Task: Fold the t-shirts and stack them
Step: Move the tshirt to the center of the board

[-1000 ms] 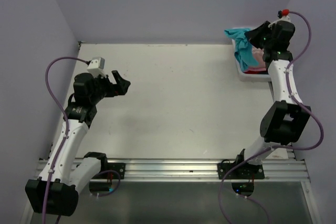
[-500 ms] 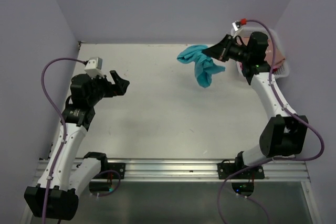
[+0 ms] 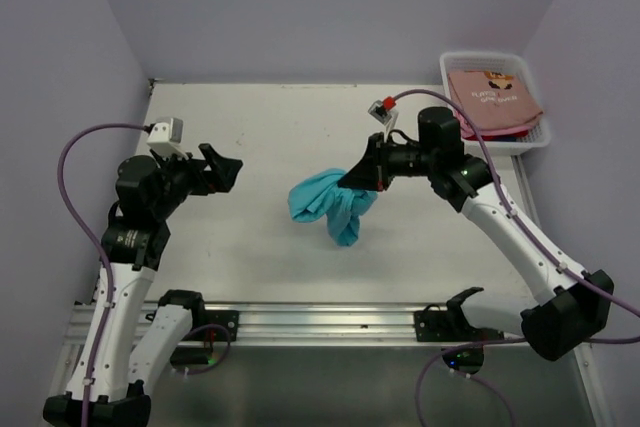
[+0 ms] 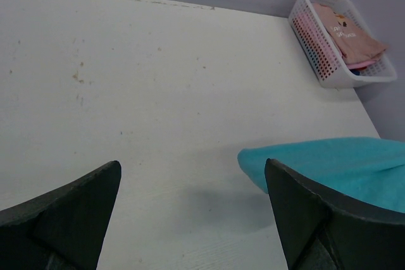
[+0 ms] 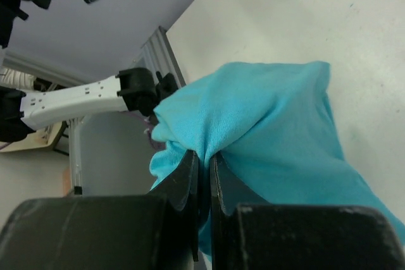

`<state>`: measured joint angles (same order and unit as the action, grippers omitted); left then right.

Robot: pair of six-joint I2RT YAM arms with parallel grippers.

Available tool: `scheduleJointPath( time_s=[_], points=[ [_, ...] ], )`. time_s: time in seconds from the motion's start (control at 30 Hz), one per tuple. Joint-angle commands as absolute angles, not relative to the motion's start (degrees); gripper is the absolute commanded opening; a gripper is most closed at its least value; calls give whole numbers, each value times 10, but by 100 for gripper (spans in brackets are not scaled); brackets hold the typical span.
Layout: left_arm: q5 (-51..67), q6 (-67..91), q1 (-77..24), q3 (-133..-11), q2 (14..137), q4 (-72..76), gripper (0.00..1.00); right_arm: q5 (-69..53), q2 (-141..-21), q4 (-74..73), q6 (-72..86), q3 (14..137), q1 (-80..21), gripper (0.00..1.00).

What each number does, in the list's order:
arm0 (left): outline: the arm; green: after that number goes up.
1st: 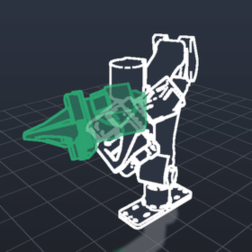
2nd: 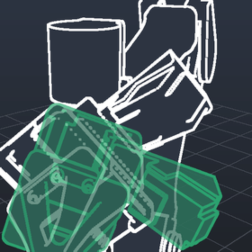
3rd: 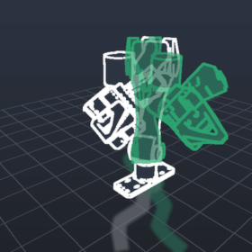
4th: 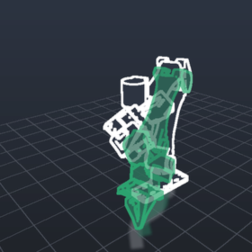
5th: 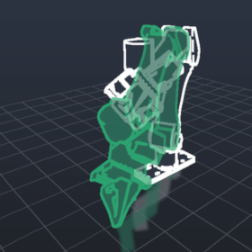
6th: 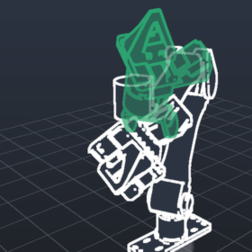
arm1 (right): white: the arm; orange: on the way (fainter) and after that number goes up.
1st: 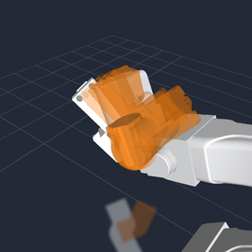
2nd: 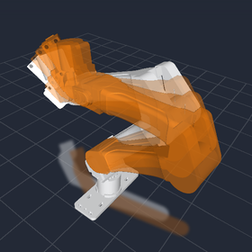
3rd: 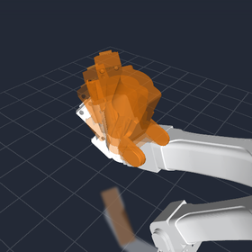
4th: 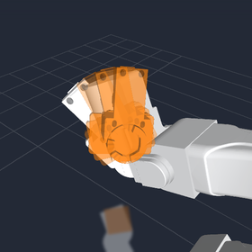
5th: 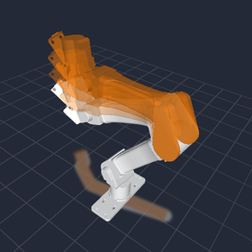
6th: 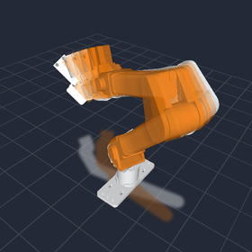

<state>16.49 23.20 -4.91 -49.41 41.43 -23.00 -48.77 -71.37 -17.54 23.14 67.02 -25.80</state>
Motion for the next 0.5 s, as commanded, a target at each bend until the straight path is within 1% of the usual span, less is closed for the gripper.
scheduleJointPath(
  time_s=[0.0, 0.13, 0.2, 0.3, 0.37, 0.4, 0.43, 0.47],
  points=[
    [187, 236, -47, -531, 394, -264, 100, -453, -666, -217, 212, 640, -272, 0],
    [200, 240, -47, -548, 385, -293, 100, -493, -660, -210, 228, 599, -288, 0],
    [197, 241, -47, -553, 377, -301, 100, -545, -671, -215, 222, 595, -292, 0],
    [193, 243, -47, -562, 372, -307, 100, -577, -678, -221, 207, 593, -300, 0],
    [193, 244, -47, -563, 373, -304, 100, -542, -685, -213, 210, 596, -301, 0],
    [192, 245, -47, -562, 377, -299, 100, -517, -706, -215, 208, 607, -301, 0],
    [192, 246, -47, -557, 379, -294, 100, -461, -723, -217, 208, 617, -301, 0],
    [192, 247, -47, -554, 384, -291, 100, -433, -744, -228, 210, 630, -301, 0]
  ],
)
